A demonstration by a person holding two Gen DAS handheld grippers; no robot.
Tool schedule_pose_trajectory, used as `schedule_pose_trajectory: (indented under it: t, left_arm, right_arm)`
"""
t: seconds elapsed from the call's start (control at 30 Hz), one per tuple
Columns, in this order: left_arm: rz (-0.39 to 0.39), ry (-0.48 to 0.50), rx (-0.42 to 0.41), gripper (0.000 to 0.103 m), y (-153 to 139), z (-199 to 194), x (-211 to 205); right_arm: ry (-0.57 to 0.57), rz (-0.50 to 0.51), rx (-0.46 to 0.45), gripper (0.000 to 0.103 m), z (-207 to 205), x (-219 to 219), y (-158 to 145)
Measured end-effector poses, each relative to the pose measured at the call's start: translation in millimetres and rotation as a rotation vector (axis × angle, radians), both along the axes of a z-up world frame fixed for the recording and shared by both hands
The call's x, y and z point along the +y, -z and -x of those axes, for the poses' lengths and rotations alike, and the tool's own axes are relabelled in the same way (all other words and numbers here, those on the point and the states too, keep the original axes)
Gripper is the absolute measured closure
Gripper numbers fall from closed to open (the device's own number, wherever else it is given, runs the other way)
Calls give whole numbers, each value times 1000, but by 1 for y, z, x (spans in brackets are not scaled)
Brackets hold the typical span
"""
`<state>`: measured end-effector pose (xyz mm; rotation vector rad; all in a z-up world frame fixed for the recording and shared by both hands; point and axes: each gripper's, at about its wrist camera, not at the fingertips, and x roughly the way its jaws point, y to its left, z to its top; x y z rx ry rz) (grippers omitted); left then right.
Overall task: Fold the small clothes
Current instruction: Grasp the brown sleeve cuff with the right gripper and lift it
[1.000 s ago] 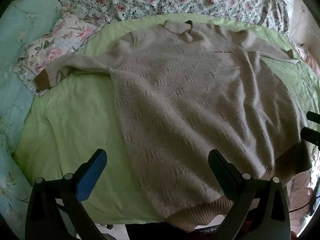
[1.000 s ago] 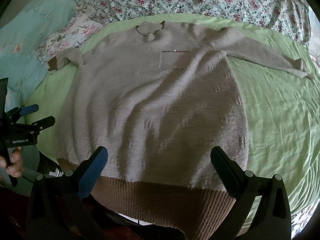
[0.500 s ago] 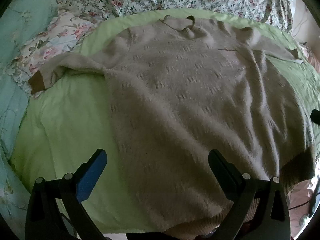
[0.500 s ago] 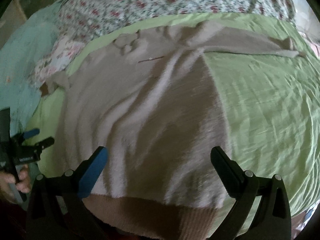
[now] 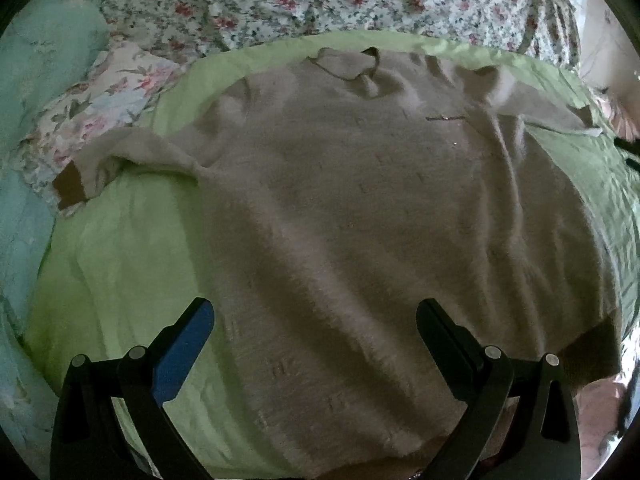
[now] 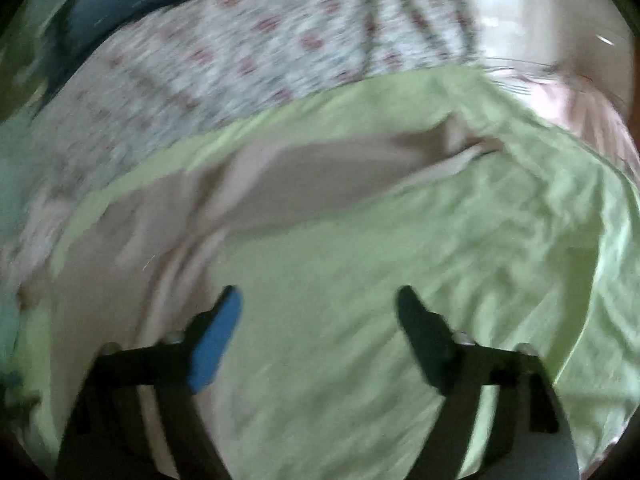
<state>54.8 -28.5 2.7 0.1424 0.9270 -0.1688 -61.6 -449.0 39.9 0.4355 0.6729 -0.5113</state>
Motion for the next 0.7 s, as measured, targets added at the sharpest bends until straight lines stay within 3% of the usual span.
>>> schedule_pose_trajectory:
  t: [0.03, 0.13, 0.27, 0.4, 0.47, 0.53, 0.57, 0.7]
  left_arm:
    - [-8, 6, 0, 2, 0, -3, -4]
    - [-5, 15, -1, 1, -1, -13, -13]
    - [-22, 39, 33, 1, 7, -39, -28]
    - [-43, 64, 91, 2, 17, -75, -51]
    - [-38, 79, 108, 2, 15, -87, -61]
    - [-43, 92, 107, 2, 9, -93, -69]
    - [-37, 97, 113, 2, 7, -94, -71]
    - [-9, 103, 137, 2, 4, -98, -70]
  right_arm:
    - [75, -5, 4, 41, 0, -28, -1]
    - [203, -27, -50, 45, 0, -94, -2]
    - [302, -107, -82, 53, -8, -163, 12]
    - [353, -142, -54, 55, -29, -208, 35]
    - [385, -187, -41, 62, -39, -231, 50]
    - [405, -208, -51, 87, -43, -241, 59]
    - [397, -218, -66, 93, -43, -241, 60]
    - [304, -148, -124, 96, -50, -205, 32]
